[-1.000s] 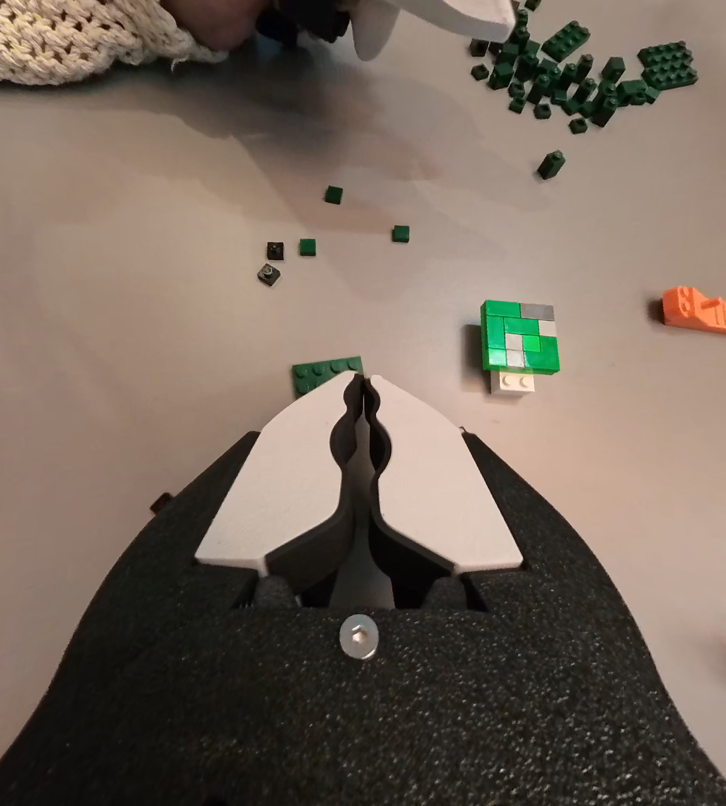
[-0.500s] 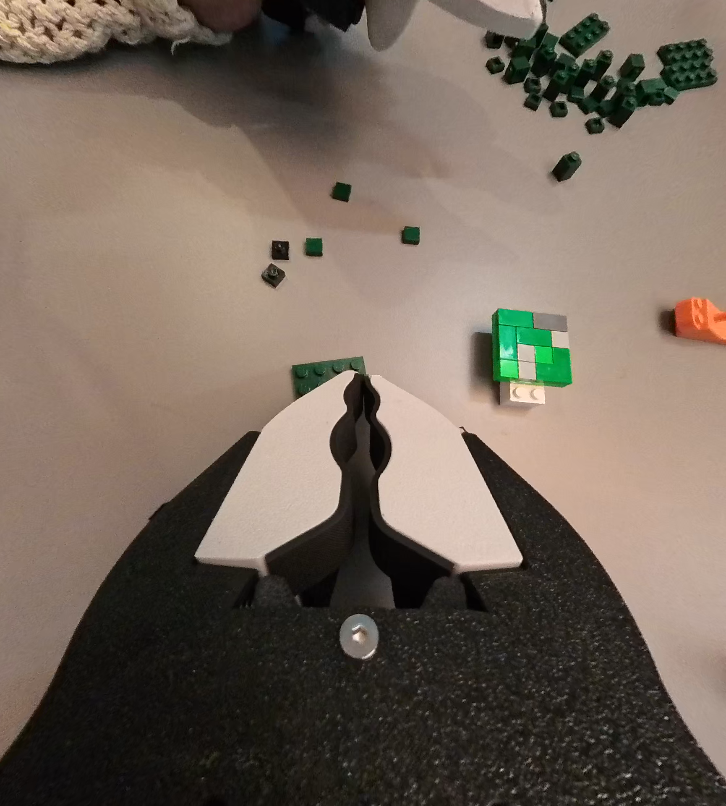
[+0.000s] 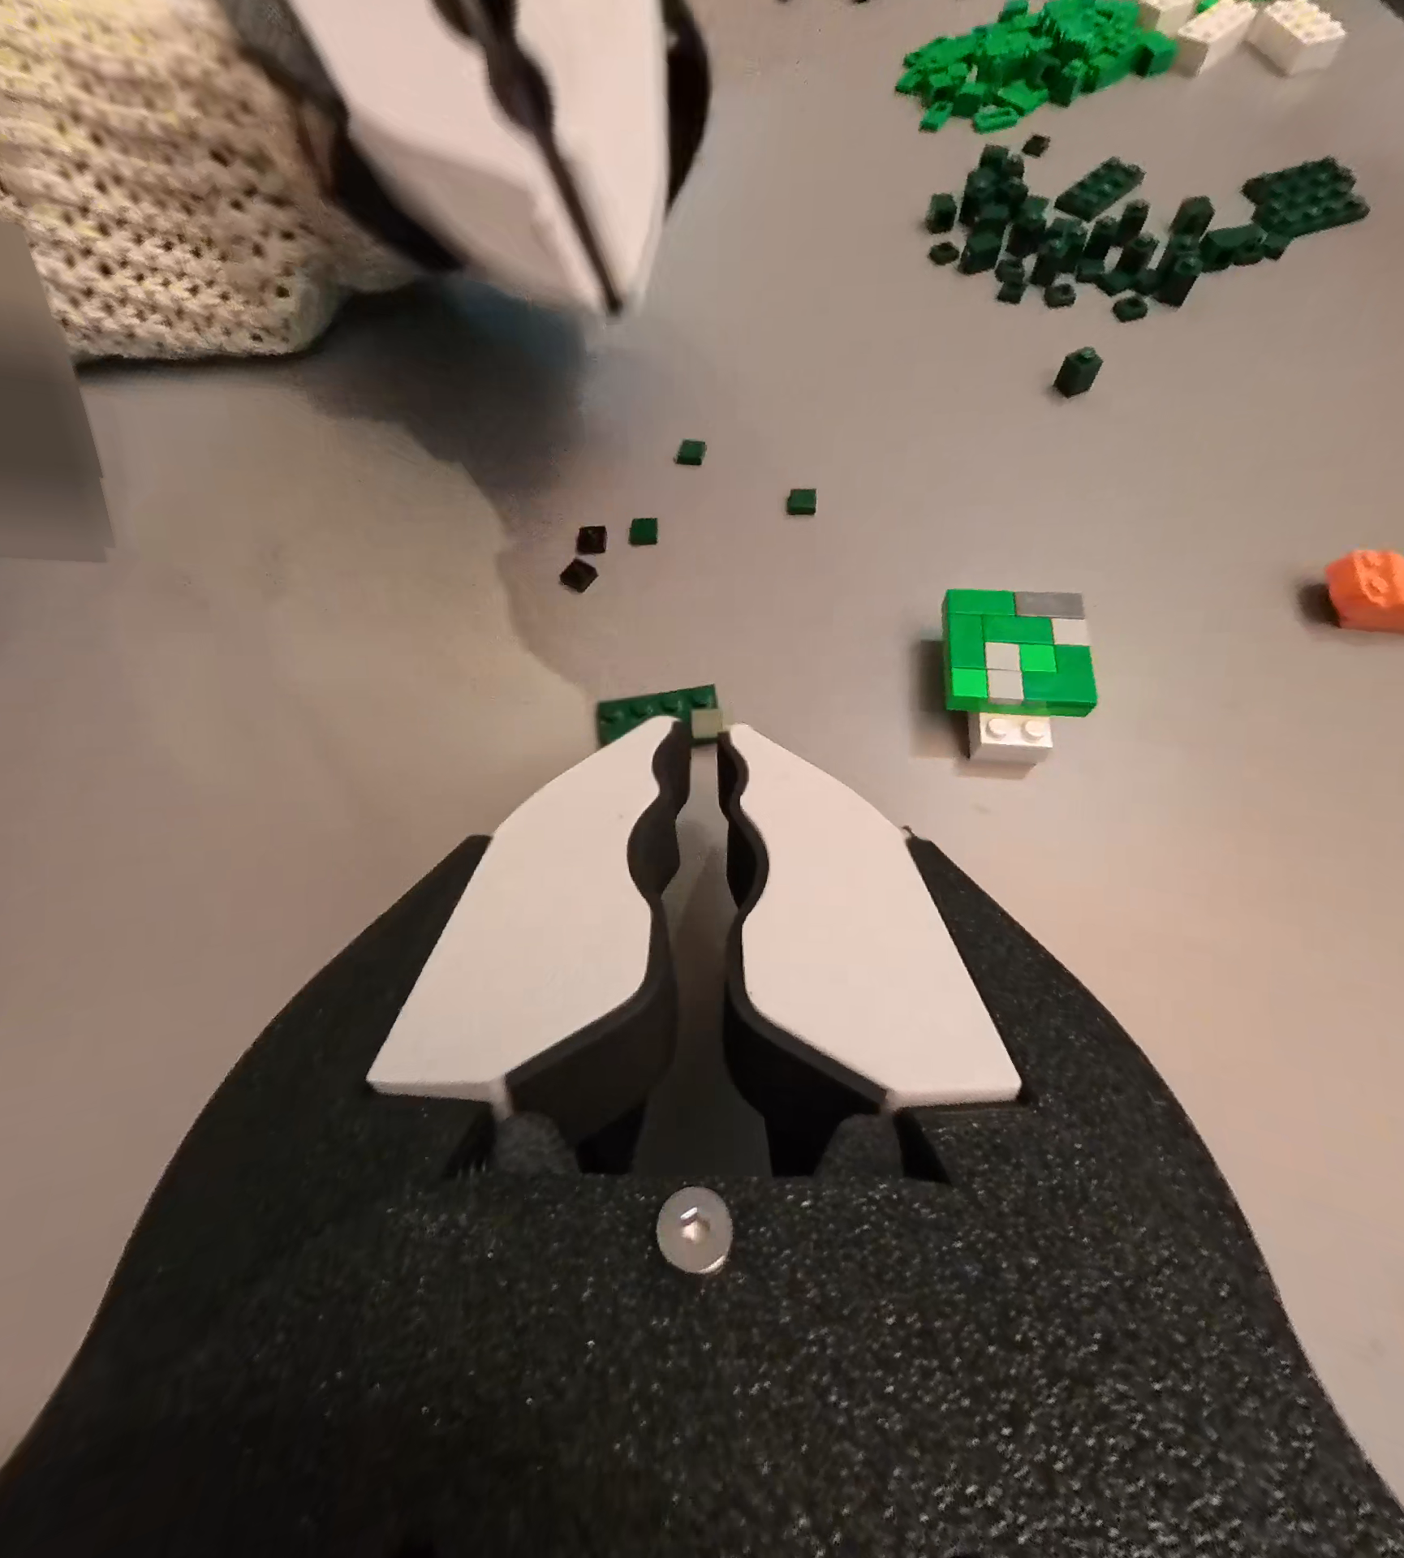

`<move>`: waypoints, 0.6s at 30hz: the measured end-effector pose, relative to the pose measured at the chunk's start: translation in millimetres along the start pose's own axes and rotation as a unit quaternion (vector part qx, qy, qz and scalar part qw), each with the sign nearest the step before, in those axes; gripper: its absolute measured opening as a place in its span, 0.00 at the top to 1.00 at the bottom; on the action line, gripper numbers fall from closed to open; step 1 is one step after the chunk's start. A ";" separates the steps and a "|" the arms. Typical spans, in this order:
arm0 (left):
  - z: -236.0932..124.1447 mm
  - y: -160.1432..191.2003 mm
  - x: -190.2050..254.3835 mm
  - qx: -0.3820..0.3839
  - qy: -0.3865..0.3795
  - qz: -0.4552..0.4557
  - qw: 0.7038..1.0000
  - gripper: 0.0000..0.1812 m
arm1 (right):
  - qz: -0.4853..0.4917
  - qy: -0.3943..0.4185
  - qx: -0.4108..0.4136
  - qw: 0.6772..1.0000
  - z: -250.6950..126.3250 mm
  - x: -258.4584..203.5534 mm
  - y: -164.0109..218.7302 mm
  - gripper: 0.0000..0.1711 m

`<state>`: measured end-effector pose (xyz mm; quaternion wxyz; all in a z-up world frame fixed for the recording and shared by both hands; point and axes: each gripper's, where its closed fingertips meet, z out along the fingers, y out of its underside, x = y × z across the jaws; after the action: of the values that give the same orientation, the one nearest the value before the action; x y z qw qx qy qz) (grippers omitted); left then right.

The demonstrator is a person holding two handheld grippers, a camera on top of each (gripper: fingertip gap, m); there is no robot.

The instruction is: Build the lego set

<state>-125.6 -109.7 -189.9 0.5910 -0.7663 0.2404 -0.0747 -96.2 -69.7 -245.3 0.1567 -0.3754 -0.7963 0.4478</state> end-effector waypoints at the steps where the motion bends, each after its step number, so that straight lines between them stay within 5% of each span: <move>1: 7.8 6.9 6.5 -0.034 0.003 -0.001 0.999 1.00 | 0.002 0.000 -0.007 1.000 1.4 0.1 1.6 0.97; 6: 34.6 28.4 38.6 -0.155 0.011 -0.035 0.987 1.00 | -0.007 0.025 -0.044 0.999 9.7 4.4 8.8 1.00; 18: 51.7 35.9 32.9 -0.179 0.009 -0.113 0.977 1.00 | 0.006 0.022 -0.049 0.999 10.7 5.9 10.2 1.00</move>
<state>-86.2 -86.5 -244.3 0.4295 -0.8813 0.1674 -0.1037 -101.7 -68.5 -260.2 0.1529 -0.3975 -0.8112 0.4008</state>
